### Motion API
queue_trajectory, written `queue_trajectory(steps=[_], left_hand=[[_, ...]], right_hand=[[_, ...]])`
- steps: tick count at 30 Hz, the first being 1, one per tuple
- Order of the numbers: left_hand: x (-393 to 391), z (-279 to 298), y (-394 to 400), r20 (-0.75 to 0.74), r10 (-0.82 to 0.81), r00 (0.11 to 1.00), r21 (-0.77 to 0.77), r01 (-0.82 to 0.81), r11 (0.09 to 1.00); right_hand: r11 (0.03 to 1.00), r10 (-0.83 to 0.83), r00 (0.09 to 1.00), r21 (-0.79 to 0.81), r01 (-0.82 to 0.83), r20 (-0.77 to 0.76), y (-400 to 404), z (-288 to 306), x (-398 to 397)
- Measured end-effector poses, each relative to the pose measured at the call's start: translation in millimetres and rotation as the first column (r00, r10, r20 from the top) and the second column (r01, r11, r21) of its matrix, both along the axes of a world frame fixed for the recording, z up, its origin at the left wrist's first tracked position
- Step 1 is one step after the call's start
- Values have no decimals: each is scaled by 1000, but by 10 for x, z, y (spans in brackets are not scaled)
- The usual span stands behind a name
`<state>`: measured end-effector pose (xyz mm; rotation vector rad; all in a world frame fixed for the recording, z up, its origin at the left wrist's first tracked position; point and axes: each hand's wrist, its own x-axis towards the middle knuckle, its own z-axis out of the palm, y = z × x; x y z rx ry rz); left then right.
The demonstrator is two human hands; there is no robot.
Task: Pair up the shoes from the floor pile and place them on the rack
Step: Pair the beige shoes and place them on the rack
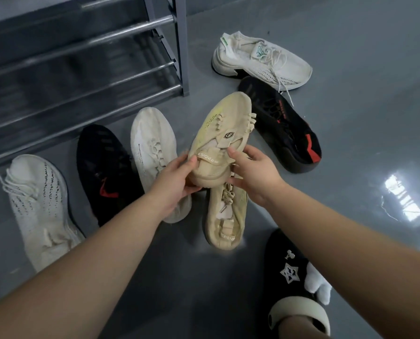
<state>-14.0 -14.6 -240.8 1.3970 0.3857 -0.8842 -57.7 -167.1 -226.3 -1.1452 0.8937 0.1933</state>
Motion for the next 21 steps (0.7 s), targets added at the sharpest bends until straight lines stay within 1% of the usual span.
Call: queue_trajectory(steps=[4,6,9,12,14,16,19,21], left_hand=[[-25,154,233,-54,-121,991,-35,119,992],[-84,203,373,-65,-161,985,-66,157,985],[-280,236,584,-75,-167,983,-120,157,980],[-482,205,704,-95,-124,988,-145,109,983],[-586,158,734,-105,-91,990,-109,79,991],[-667,106,745,-96,-70,993,-33,67,997],[-721,30,756,-29,-49,998,57,51,997],[-729,10,769,3,-25,1000,68,25,997]], right_hand=[[991,34,999,129,-37,29,94,109,-159],[985,71,996,155,-79,53,131,143,-250],[977,131,988,157,-143,84,219,158,-399],[967,246,968,62,-249,59,287,135,-506],[964,266,964,-26,-266,1,278,143,-548],[970,211,974,-105,-219,-81,218,102,-604],[967,93,982,-218,-128,-166,105,-24,-722],[954,76,966,-264,-143,-248,59,-145,-817]])
